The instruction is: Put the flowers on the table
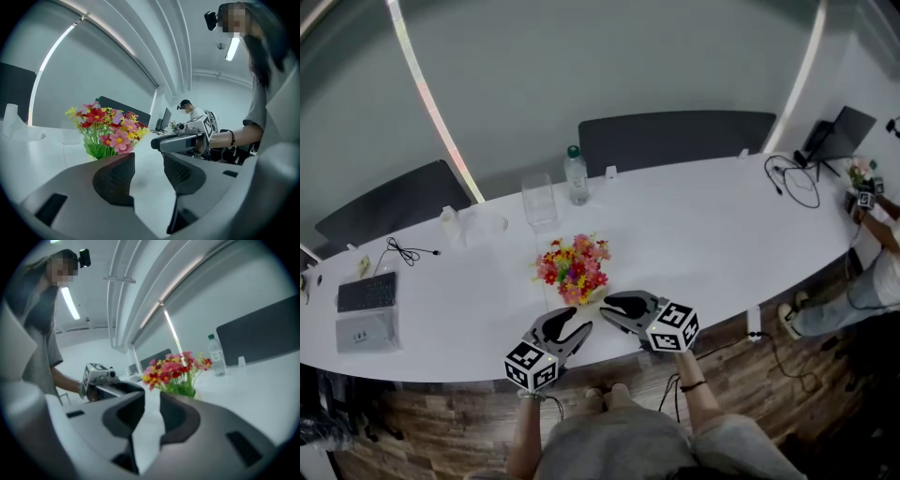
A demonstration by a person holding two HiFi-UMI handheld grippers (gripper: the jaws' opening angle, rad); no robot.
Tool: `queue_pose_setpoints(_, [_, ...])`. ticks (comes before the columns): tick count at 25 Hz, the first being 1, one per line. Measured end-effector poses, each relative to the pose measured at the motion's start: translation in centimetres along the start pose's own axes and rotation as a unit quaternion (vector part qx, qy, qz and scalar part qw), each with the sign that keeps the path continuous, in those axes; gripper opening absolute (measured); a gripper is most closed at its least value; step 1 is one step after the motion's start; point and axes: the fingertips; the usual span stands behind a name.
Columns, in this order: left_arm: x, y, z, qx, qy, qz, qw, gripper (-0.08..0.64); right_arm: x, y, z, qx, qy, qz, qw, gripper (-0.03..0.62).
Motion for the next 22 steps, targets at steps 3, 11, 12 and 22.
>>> queue_pose_setpoints(3, [-0.1, -0.2, 1.1, 0.004, 0.005, 0.002, 1.0, 0.174, -0.3, -0.6, -0.8, -0.001, -0.001, 0.008, 1.0, 0.09])
queue_pose_setpoints(11, [-0.8, -0.8, 3.1, 0.009, 0.026, 0.013, 0.9995, 0.091, -1.5, -1.3, -2.8, -0.008, -0.015, 0.026, 1.0, 0.056])
queue_pose_setpoints(12, [-0.9, -0.8, 3.3, 0.011, 0.029, 0.013, 0.9994, 0.089, -1.6, -1.4, -3.0, -0.009, -0.018, 0.026, 0.999, 0.054])
queue_pose_setpoints(22, [-2.4, -1.5, 4.8, 0.024, 0.055, 0.023, 0.9979, 0.049, -3.2, -2.1, -4.8, -0.017, -0.038, 0.039, 0.998, 0.036])
Point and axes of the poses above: the fingertips, and each gripper's own axes: y forward along the fingers, z to its right, x out of its underside, and after that the axes turned 7 degrees about -y, right-handed
